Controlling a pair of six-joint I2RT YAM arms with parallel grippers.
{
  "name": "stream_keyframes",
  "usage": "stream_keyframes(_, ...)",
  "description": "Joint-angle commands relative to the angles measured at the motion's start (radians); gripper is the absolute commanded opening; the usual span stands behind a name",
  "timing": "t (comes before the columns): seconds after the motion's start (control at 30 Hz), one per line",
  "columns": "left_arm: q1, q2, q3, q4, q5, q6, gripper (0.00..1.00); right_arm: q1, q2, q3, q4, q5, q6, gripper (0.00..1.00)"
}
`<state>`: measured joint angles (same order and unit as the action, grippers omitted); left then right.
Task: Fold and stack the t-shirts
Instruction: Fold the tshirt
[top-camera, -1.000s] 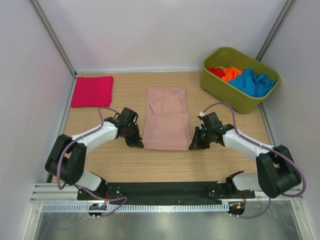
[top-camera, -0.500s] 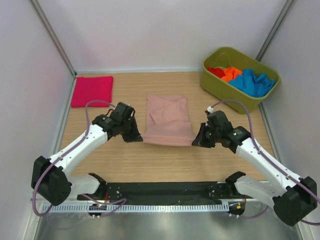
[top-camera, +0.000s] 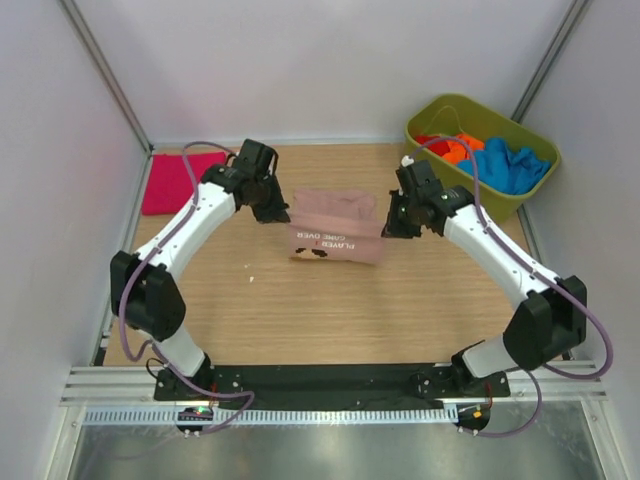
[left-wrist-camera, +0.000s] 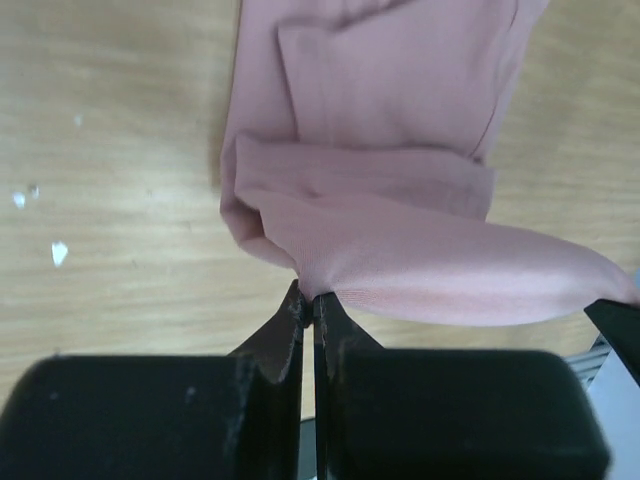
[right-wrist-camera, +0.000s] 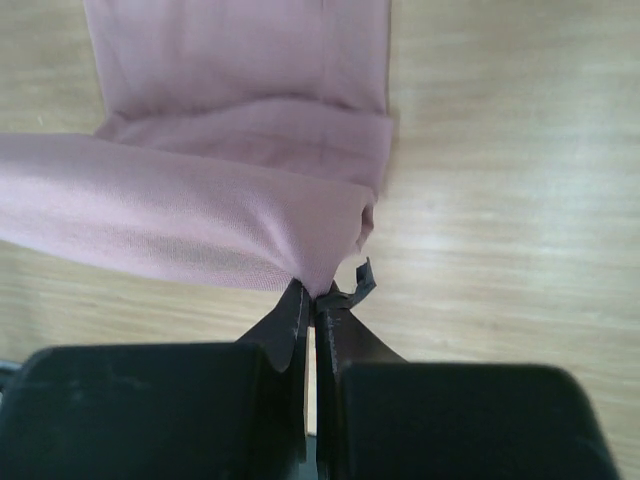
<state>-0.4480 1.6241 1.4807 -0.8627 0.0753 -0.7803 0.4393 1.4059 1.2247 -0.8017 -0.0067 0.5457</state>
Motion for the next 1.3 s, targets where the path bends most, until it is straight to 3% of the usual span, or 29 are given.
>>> stream_keyframes(0.0,0.061,0.080,0.150,-0.035,-0.011,0.047,0.00,-0.059,0.076,0.122,-0.030,0.068,-0.082,0.01)
stream_keyframes(0.4,0.137,0.476,0.567,0.116,0.133,0.041,0.00,-0.154,0.470,0.522,0.005,0.020,-0.178,0.01)
stream_keyframes(0.6,0.173,0.672,0.711,0.172,0.181,0.009,0.00,-0.185,0.657,0.665,0.073,-0.081,-0.205,0.02)
stream_keyframes(0.77,0.218,0.804,0.808,0.350,0.221,-0.026,0.00,-0.212,0.792,0.768,0.142,-0.098,-0.198,0.05)
stream_keyframes(0.87,0.236,0.896,0.843,0.531,0.317,-0.075,0.16,-0.237,0.846,0.808,0.185,-0.093,-0.171,0.11)
stream_keyframes(0.9,0.238,0.916,0.881,0.586,0.386,-0.086,0.31,-0.243,0.846,0.803,0.206,-0.088,-0.167,0.16)
stream_keyframes(0.97,0.238,0.956,0.943,0.591,0.449,-0.077,0.40,-0.244,0.806,0.788,0.219,-0.064,-0.161,0.36)
stream_keyframes(1.0,0.238,0.950,0.958,0.570,0.466,-0.068,0.44,-0.244,0.783,0.745,0.229,-0.068,-0.161,0.38)
stream_keyframes(1.07,0.239,0.877,0.920,0.524,0.422,-0.027,0.46,-0.243,0.695,0.690,0.254,-0.081,-0.158,0.48)
stream_keyframes(1.17,0.239,0.708,0.721,0.490,0.342,0.053,0.46,-0.240,0.610,0.581,0.256,-0.145,-0.144,0.55)
stream_keyframes(1.23,0.236,0.639,0.577,0.490,0.308,0.102,0.46,-0.229,0.545,0.486,0.265,-0.185,-0.139,0.55)
stream_keyframes(1.27,0.232,0.605,0.538,0.491,0.302,0.117,0.46,-0.223,0.532,0.458,0.271,-0.231,-0.138,0.50)
